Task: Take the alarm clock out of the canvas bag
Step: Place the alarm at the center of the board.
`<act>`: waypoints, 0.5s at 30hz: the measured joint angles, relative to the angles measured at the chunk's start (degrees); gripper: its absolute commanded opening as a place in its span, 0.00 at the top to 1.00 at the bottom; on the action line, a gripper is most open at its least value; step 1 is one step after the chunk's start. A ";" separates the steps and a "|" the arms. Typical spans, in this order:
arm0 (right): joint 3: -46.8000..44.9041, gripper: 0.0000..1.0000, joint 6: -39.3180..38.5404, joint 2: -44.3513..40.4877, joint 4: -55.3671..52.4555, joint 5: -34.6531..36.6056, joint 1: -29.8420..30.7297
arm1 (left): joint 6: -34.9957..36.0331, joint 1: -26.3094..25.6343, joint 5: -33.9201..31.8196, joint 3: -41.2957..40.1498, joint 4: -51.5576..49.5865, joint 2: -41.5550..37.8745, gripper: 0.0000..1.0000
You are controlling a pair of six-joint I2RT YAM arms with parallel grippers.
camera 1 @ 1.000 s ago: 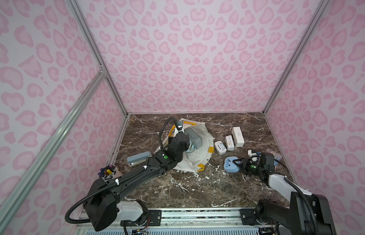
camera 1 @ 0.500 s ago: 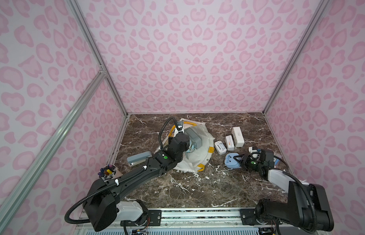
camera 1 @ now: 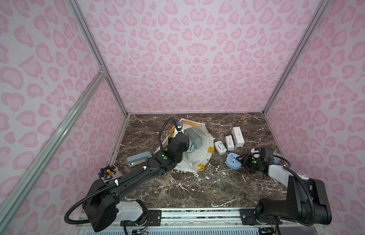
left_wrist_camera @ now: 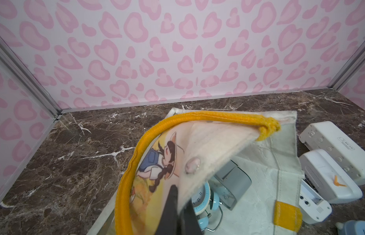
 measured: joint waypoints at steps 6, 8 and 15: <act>0.33 0.35 -0.17 -0.81 -2.16 1.07 -0.09 | -0.55 0.00 0.20 0.00 0.02 0.15 0.97; 0.28 0.35 -0.13 -0.85 -2.12 1.03 -0.11 | -0.52 0.00 0.33 0.00 0.02 0.15 0.97; -0.72 0.35 0.39 -6.80 -2.99 1.46 -0.09 | -0.55 -0.09 0.39 0.00 0.02 0.15 0.97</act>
